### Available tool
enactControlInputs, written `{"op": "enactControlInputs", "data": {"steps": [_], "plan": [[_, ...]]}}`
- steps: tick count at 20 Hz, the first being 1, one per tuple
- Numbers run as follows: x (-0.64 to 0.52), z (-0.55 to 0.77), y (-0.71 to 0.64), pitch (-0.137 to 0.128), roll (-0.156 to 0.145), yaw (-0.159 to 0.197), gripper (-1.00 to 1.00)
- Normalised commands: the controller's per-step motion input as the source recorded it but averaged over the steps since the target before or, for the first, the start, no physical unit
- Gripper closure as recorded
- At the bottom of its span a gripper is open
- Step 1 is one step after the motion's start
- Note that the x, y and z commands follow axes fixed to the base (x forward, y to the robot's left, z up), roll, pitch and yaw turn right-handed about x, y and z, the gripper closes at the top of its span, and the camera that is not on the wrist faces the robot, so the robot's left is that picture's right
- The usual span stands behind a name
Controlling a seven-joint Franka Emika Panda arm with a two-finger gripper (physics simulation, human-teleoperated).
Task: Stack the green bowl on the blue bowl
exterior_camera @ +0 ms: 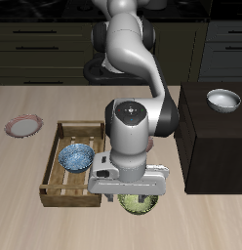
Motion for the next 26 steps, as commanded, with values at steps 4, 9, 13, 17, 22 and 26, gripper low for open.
{"op": "enactControlInputs", "data": {"steps": [4, 9, 13, 17, 22, 26], "plan": [[0.0, -0.18, -0.09, 0.017, -0.002, -0.011, 1.0], [-0.01, -0.11, -0.13, 0.02, -0.009, -0.026, 1.0], [-0.07, 0.02, -0.04, -0.013, -0.012, 0.01, 1.0], [-0.06, 0.18, 0.04, -0.03, 0.015, -0.001, 1.0], [-0.15, 0.47, 0.04, -0.064, 0.009, -0.007, 1.0], [-0.19, 0.56, 0.04, -0.091, 0.015, -0.007, 1.0]]}}
